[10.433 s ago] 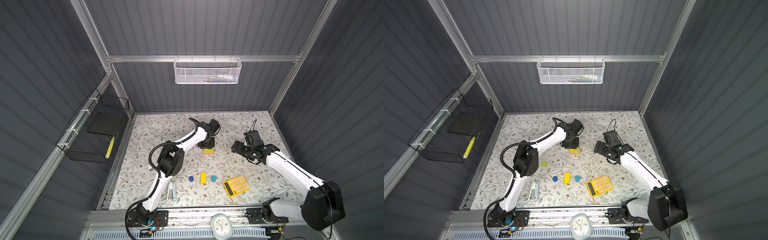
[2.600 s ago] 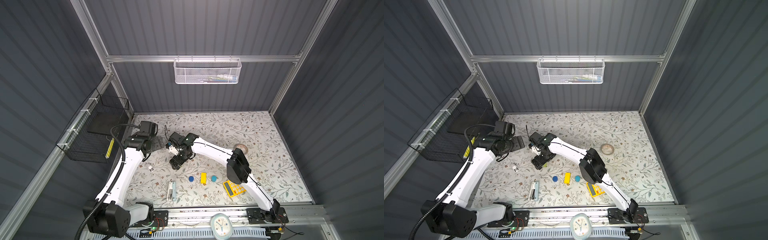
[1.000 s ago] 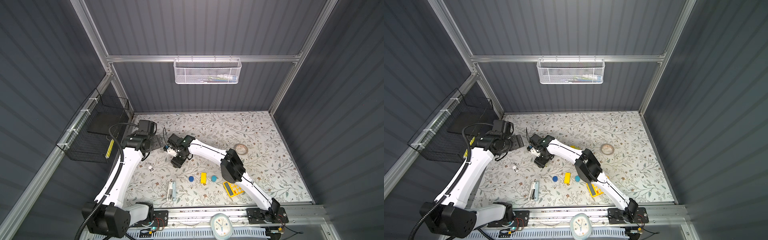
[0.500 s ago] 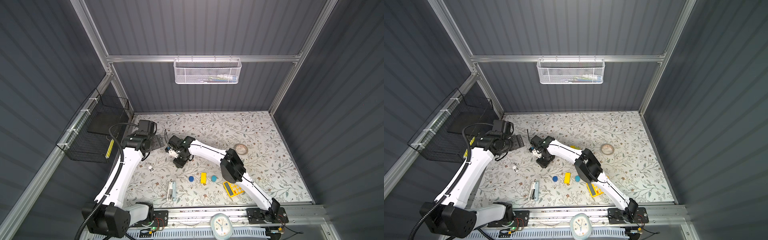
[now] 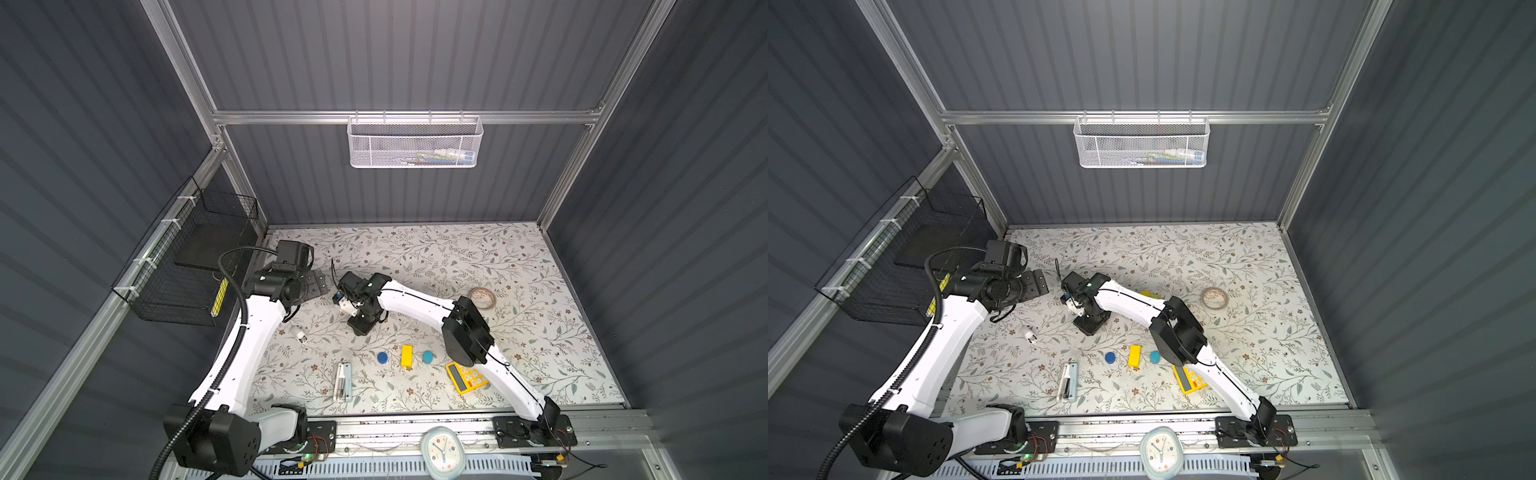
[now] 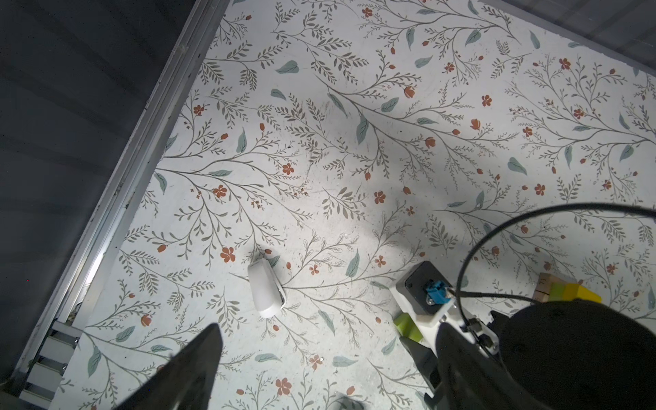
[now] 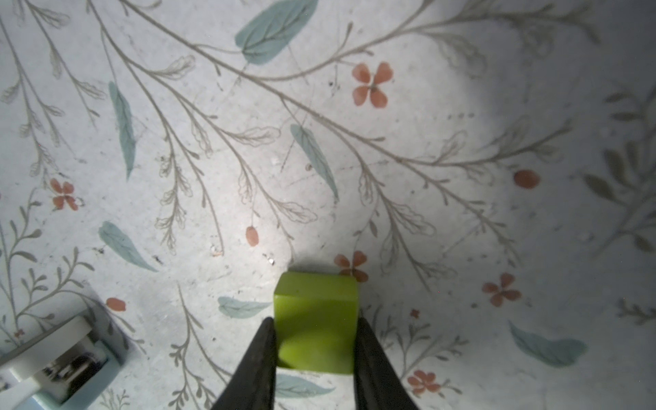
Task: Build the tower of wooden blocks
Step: 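Reach the right gripper across to the loose lime-green cube and grasp it, then lift and carry the lime-green cube with the right gripper over the tower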
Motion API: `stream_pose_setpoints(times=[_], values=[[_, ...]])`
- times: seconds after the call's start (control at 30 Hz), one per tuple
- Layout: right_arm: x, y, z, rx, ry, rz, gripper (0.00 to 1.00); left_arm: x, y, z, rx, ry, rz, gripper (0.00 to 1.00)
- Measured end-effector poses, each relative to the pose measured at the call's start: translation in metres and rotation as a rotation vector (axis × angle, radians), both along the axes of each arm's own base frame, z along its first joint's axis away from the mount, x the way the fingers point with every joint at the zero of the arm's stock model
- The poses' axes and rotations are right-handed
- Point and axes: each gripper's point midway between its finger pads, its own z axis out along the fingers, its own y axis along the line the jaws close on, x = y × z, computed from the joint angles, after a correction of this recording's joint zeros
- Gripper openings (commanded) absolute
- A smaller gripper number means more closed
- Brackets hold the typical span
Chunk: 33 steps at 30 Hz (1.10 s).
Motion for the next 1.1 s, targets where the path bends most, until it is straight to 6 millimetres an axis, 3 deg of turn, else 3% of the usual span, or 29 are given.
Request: stream_pose_setpoints(times=[0.37, 0.77, 0.93, 1.1], values=[[-0.001, -0.017, 0.011, -0.035, -0.006, -0.138, 0.02, 0.002, -0.002, 0.001, -0.008, -0.009, -0.004, 0.94], [0.015, -0.028, 0.102, 0.087, -0.116, -0.341, 0.00, 0.002, -0.001, -0.001, -0.007, -0.005, -0.003, 0.94], [0.022, -0.050, 0.112, 0.079, -0.117, -0.447, 0.00, 0.003, -0.002, -0.003, -0.007, -0.009, -0.003, 0.94], [0.032, -0.090, 0.109, 0.038, -0.105, -0.580, 0.00, 0.004, -0.002, -0.005, -0.009, -0.010, -0.004, 0.94]])
